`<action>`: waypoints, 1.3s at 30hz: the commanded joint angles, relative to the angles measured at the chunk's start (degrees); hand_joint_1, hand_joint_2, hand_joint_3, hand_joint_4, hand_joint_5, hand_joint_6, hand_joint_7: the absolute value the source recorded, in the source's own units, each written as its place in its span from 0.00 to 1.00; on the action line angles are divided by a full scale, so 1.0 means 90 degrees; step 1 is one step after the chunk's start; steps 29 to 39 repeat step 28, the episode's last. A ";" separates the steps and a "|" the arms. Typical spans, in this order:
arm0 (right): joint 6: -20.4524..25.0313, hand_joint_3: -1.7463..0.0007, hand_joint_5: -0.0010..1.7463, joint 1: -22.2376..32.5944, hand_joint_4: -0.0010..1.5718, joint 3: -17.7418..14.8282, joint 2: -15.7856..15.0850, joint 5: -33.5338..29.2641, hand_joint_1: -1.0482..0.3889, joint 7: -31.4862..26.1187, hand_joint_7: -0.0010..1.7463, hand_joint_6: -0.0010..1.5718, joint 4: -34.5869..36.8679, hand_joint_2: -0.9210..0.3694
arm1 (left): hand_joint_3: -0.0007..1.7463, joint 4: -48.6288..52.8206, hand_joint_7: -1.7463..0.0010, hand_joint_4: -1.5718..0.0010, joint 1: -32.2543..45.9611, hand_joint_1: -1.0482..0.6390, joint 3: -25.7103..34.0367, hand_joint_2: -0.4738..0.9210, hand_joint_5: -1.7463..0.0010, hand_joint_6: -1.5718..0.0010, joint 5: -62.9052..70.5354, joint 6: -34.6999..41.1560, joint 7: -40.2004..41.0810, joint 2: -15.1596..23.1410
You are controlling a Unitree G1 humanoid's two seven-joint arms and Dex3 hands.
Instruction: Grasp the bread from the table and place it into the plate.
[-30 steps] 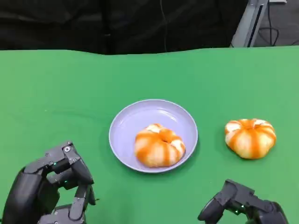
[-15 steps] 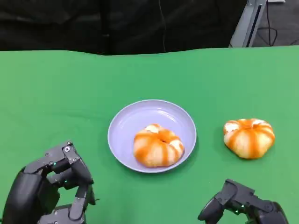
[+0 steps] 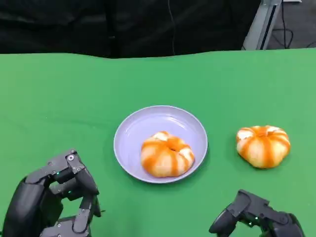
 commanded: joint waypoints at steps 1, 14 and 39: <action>-0.0056 0.28 0.90 0.0050 0.45 -0.0084 -0.0100 0.0046 0.65 0.0013 0.76 0.49 -0.0075 0.43 | 0.75 0.0125 0.05 0.48 0.0228 0.64 0.0040 0.69 0.00 0.55 -0.0108 -0.0444 -0.0171 -0.0031; 0.0025 0.28 0.91 -0.0005 0.44 -0.0158 -0.0071 0.0172 0.65 0.0080 0.76 0.49 -0.0123 0.44 | 0.75 0.0453 0.04 0.46 0.0030 0.63 0.0187 0.67 0.00 0.54 -0.0098 -0.0552 -0.0252 0.0022; -0.0057 0.28 0.91 0.0048 0.44 -0.0202 -0.0111 0.0231 0.65 0.0109 0.76 0.49 -0.0135 0.44 | 0.72 0.0365 0.05 0.46 0.0138 0.61 0.0144 0.67 0.00 0.53 0.0206 -0.0622 -0.0142 -0.0054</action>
